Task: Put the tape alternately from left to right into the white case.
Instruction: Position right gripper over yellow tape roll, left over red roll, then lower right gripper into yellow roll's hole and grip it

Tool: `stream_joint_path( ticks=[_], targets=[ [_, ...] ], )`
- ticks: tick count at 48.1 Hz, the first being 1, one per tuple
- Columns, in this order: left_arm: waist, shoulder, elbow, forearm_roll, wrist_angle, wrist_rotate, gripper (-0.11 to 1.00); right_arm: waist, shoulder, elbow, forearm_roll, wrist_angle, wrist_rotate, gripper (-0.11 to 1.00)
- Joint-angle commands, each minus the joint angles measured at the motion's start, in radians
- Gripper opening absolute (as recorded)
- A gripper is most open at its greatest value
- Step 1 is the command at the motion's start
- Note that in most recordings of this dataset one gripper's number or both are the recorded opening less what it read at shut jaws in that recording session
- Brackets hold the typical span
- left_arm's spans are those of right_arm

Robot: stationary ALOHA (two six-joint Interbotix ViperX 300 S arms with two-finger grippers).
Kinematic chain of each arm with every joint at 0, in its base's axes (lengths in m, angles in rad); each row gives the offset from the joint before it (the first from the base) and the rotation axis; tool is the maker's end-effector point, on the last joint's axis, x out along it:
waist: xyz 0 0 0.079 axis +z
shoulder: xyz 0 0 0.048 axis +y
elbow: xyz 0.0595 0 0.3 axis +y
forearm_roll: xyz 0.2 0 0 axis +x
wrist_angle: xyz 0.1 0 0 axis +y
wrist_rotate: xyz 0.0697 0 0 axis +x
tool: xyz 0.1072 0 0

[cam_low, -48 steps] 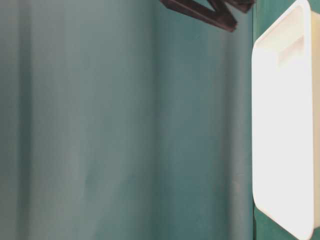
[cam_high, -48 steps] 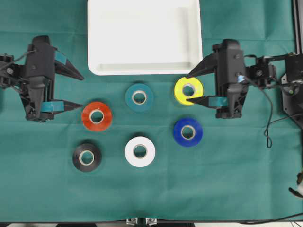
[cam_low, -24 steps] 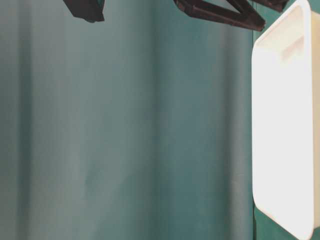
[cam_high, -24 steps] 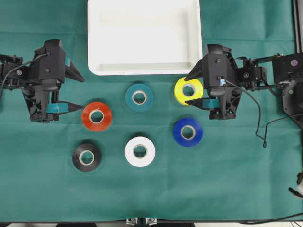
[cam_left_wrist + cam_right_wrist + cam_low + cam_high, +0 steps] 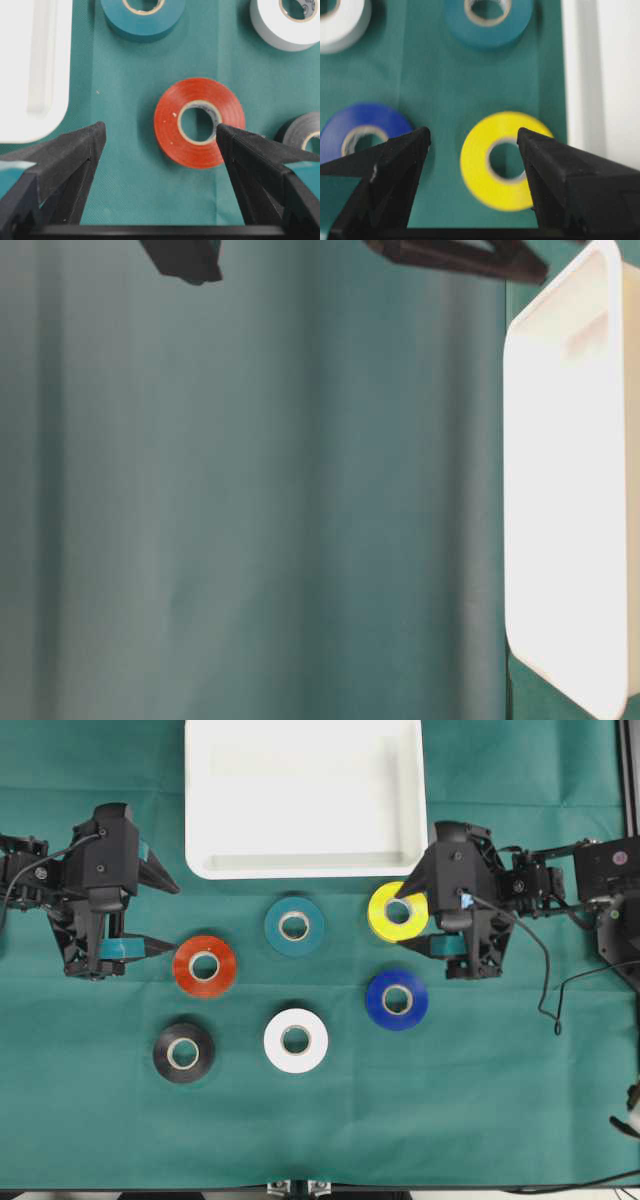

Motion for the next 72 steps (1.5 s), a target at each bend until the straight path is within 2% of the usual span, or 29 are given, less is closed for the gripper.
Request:
stream_joint_path(
  ticks=[1,13,19,43,54,72],
  targets=[
    [-0.005,-0.005,-0.025,-0.002,-0.005,-0.002,0.59,0.014,-0.005,-0.021,0.003,0.023,0.006,0.77],
    [-0.003,-0.002,-0.026,-0.002,-0.005,-0.003,0.59,0.014,0.018,-0.025,0.0,0.066,0.072,0.77],
    [-0.003,0.0,-0.026,-0.002,-0.005,-0.003,0.59,0.014,0.031,-0.032,0.0,0.098,0.074,0.77],
    [-0.005,0.002,-0.026,-0.002,-0.003,-0.003,0.59,0.014,0.104,-0.058,-0.002,0.095,0.074,0.77],
    [-0.003,0.002,-0.025,-0.003,-0.003,-0.003,0.59,0.003,0.167,-0.078,-0.034,0.094,0.075,0.77],
    [-0.003,0.002,-0.02,-0.002,-0.005,-0.003,0.59,-0.021,0.225,-0.078,-0.057,0.044,0.075,0.76]
  ],
)
